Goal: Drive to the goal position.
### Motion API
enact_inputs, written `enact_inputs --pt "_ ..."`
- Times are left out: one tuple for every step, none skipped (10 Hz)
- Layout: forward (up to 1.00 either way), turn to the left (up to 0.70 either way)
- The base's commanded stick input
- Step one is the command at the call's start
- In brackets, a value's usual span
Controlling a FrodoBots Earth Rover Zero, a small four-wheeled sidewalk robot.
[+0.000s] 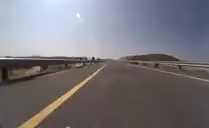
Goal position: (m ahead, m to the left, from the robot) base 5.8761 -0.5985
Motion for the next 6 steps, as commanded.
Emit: enact_inputs --pt "1.00 -0.24" --pt "1.00 -0.10" --pt "1.00 0.00" --pt "1.00 0.00" --pt "1.00 0.00" --pt "1.00 0.00"
